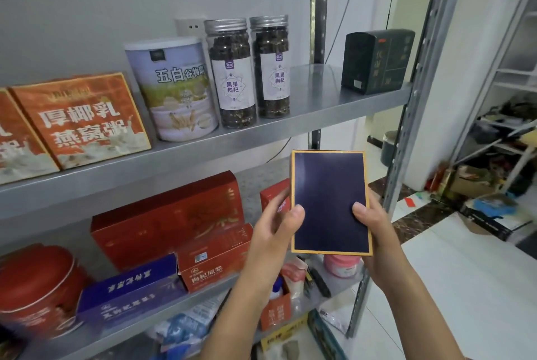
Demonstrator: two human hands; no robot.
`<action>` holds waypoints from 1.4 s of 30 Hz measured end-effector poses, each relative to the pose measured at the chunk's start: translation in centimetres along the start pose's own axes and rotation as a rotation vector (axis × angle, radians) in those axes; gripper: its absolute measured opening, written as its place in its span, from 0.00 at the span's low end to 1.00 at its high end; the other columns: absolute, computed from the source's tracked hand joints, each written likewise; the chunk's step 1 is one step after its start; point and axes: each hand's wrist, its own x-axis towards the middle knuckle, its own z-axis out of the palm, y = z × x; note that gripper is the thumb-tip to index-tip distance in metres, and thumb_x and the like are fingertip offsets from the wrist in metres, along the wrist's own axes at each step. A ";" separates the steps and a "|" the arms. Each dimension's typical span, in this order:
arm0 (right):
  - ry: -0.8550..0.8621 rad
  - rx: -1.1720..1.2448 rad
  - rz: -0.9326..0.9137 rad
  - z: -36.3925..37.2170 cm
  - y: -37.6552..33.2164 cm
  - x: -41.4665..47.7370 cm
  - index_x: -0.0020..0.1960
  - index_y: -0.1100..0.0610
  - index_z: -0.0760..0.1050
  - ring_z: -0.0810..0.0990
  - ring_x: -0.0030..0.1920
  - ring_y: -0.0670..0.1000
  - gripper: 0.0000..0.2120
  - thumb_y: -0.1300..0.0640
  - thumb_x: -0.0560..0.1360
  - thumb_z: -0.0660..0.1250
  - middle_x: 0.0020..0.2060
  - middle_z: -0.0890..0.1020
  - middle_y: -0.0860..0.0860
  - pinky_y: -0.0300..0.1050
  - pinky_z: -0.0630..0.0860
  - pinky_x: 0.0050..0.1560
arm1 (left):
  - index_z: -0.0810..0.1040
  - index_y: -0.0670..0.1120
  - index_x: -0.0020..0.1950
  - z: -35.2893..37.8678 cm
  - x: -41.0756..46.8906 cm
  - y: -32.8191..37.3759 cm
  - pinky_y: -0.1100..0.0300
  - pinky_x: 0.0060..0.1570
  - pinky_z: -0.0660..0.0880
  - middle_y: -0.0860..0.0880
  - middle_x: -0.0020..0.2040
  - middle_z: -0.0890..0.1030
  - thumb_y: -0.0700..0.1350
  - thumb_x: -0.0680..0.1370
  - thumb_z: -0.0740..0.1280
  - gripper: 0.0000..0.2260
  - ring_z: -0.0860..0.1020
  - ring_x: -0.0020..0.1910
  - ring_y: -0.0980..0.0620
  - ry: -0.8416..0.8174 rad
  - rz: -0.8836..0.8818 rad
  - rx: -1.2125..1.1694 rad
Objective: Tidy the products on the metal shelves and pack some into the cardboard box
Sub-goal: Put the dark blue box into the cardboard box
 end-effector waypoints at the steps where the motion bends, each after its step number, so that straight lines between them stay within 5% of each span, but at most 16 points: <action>1: 0.008 -0.014 0.000 0.1 0.1 -0.1 0.72 0.58 0.66 0.81 0.57 0.53 0.39 0.47 0.64 0.67 0.60 0.80 0.56 0.40 0.78 0.48 | 0.72 0.59 0.70 -0.1 -0.1 0.0 0.48 0.67 0.71 0.57 0.65 0.78 0.71 0.66 0.68 0.35 0.75 0.65 0.56 -0.005 0.010 0.001; 6: 0.101 -0.078 -0.019 0.4 -0.5 -0.2 0.74 0.51 0.65 0.81 0.58 0.54 0.42 0.45 0.61 0.70 0.59 0.81 0.52 0.42 0.80 0.47 | 0.74 0.54 0.68 -0.1 -0.5 1.2 0.56 0.63 0.75 0.56 0.62 0.81 0.67 0.69 0.63 0.31 0.78 0.62 0.56 -0.045 0.063 0.016; 10: 0.233 -0.368 -0.161 1.5 -1.5 -0.8 0.75 0.39 0.59 0.78 0.61 0.45 0.46 0.41 0.60 0.73 0.62 0.78 0.46 0.41 0.78 0.57 | 0.73 0.57 0.66 0.5 -0.9 2.2 0.67 0.54 0.76 0.62 0.58 0.81 0.55 0.74 0.66 0.20 0.78 0.60 0.62 0.011 0.160 0.037; 14: 0.288 -0.553 -0.168 2.3 -2.1 -1.2 0.75 0.31 0.49 0.76 0.62 0.40 0.47 0.33 0.62 0.70 0.63 0.76 0.38 0.39 0.75 0.58 | 0.69 0.59 0.68 0.0 -0.8 3.3 0.73 0.50 0.74 0.65 0.59 0.80 0.59 0.69 0.71 0.29 0.77 0.59 0.66 -0.087 0.121 0.021; 17: 0.283 -0.586 -0.150 2.7 -2.6 -1.4 0.74 0.30 0.49 0.77 0.55 0.32 0.35 0.33 0.72 0.62 0.52 0.79 0.30 0.26 0.72 0.49 | 0.62 0.60 0.73 -0.4 -0.7 3.4 0.73 0.47 0.75 0.66 0.60 0.78 0.64 0.64 0.72 0.40 0.77 0.58 0.68 -0.091 0.088 0.044; 21: 0.230 -0.652 -0.135 2.8 -3.1 -1.6 0.74 0.33 0.55 0.80 0.51 0.35 0.36 0.40 0.69 0.63 0.50 0.81 0.37 0.34 0.77 0.47 | 0.65 0.58 0.70 -0.4 -0.7 3.3 0.68 0.42 0.78 0.65 0.53 0.81 0.55 0.65 0.75 0.36 0.80 0.52 0.65 -0.038 0.014 -0.007; 25: 0.277 -0.321 0.014 1.4 -3.5 -1.1 0.68 0.39 0.69 0.83 0.52 0.47 0.32 0.47 0.65 0.72 0.52 0.84 0.49 0.41 0.80 0.45 | 0.74 0.52 0.63 -0.9 -0.3 3.1 0.59 0.42 0.81 0.52 0.52 0.85 0.56 0.61 0.76 0.32 0.84 0.50 0.53 0.004 -0.070 -0.143; 30: -0.050 -0.085 0.407 -0.3 -2.5 -0.4 0.70 0.50 0.69 0.81 0.59 0.56 0.48 0.32 0.55 0.77 0.60 0.81 0.55 0.57 0.75 0.62 | 0.73 0.48 0.66 -1.4 -0.3 2.6 0.38 0.61 0.74 0.45 0.55 0.84 0.62 0.61 0.73 0.36 0.83 0.55 0.45 -0.047 -0.138 -0.156; 33: -0.050 -0.032 0.396 -0.3 -1.8 -0.4 0.64 0.59 0.75 0.82 0.56 0.59 0.49 0.31 0.51 0.79 0.56 0.83 0.59 0.53 0.79 0.57 | 0.73 0.49 0.66 -1.2 -0.3 2.6 0.39 0.63 0.74 0.46 0.55 0.84 0.63 0.62 0.72 0.36 0.82 0.56 0.46 -0.067 -0.136 -0.135; 39: 0.037 -0.076 0.347 0.3 -1.4 -0.3 0.64 0.61 0.74 0.82 0.54 0.62 0.54 0.29 0.47 0.78 0.54 0.83 0.61 0.64 0.74 0.62 | 0.72 0.49 0.68 -1.6 0.0 2.8 0.41 0.62 0.75 0.46 0.56 0.84 0.63 0.63 0.72 0.37 0.82 0.57 0.46 -0.105 -0.141 -0.126; 42: 0.087 -0.093 0.332 0.9 -1.7 -0.4 0.63 0.61 0.74 0.84 0.51 0.61 0.53 0.30 0.49 0.77 0.52 0.84 0.60 0.63 0.75 0.54 | 0.75 0.49 0.64 -1.5 0.1 3.3 0.49 0.57 0.77 0.47 0.54 0.85 0.63 0.65 0.71 0.32 0.83 0.54 0.49 -0.082 -0.123 -0.078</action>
